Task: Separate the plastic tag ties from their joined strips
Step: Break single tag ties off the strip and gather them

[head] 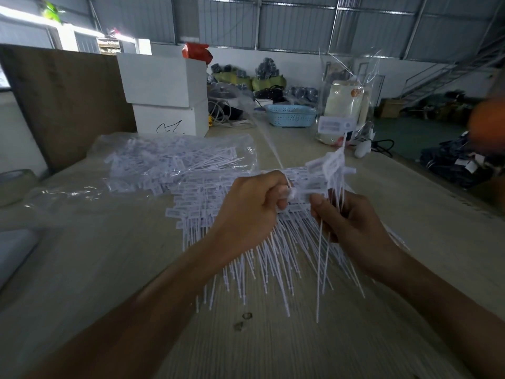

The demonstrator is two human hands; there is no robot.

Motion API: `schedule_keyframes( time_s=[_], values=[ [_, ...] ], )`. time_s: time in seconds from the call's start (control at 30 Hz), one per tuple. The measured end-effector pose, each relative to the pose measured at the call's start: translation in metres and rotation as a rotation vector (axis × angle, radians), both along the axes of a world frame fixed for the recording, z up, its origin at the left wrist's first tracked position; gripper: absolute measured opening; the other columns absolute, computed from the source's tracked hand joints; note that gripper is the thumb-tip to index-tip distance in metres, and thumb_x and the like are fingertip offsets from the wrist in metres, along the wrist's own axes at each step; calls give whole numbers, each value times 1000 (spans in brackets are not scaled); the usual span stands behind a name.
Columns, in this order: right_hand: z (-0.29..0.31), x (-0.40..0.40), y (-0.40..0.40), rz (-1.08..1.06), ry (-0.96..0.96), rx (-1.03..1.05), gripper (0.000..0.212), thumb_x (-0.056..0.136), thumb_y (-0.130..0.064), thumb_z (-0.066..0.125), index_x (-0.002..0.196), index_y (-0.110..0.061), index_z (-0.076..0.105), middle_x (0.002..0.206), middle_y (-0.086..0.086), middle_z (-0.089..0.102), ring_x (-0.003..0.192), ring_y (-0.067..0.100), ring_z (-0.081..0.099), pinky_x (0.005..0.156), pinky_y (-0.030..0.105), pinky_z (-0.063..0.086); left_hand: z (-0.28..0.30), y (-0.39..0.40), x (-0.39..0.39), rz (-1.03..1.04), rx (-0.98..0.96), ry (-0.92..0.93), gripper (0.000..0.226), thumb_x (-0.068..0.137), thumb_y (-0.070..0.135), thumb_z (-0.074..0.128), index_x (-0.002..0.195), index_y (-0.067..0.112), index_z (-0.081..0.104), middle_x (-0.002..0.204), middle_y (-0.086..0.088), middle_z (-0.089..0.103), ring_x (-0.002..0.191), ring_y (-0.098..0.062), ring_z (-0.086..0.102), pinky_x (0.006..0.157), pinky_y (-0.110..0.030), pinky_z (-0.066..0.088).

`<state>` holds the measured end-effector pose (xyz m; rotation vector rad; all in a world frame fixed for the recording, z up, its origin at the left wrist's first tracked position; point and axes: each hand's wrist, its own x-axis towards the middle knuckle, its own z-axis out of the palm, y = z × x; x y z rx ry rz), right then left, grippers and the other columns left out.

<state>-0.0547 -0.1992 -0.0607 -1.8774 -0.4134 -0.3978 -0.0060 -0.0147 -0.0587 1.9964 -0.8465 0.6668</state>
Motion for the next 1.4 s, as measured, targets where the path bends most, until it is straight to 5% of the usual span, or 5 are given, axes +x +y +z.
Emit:
schedule_keyframes(
  time_s=[0.37, 0.53, 0.73, 1.07, 1.4],
  values=[
    [-3, 9, -5, -109, -150, -141, 31, 93, -35, 53, 67, -18, 58, 53, 1, 50, 47, 7, 49, 51, 17, 37, 3, 1, 0, -96, -90, 194, 26, 95, 3, 56, 71, 7, 65, 58, 7, 61, 50, -22, 55, 55, -38, 48],
    [-12, 20, -13, -213, -156, -146, 36, 102, -32, 50, 67, -25, 54, 54, -1, 50, 46, 5, 44, 48, 23, 36, 6, 1, -4, -201, -76, 224, 21, 92, 7, 59, 72, 4, 67, 57, 6, 60, 50, -11, 53, 54, -25, 41],
    [-2, 26, -39, -232, 122, 258, 36, 103, -37, 47, 73, -19, 51, 60, -3, 41, 52, 11, 34, 54, 30, 31, 5, -6, -11, -217, -38, 184, 13, 94, 12, 62, 91, 9, 74, 81, 5, 72, 75, -6, 66, 71, -19, 50],
    [-2, 18, -14, -126, 187, 134, 56, 104, -43, 37, 70, -18, 74, 74, 0, 72, 65, 9, 64, 62, 18, 52, 3, -6, -9, -83, 45, 90, 25, 88, 13, 72, 112, 19, 73, 108, 9, 70, 102, 0, 61, 89, -12, 43],
    [0, 10, -7, -50, 73, 241, 38, 106, -32, 37, 85, -6, 55, 69, 8, 66, 59, 23, 60, 58, 25, 53, 2, -7, -8, -40, -47, 95, 28, 82, 16, 79, 106, 26, 70, 99, 16, 70, 98, 1, 62, 87, -16, 45]
  ],
)
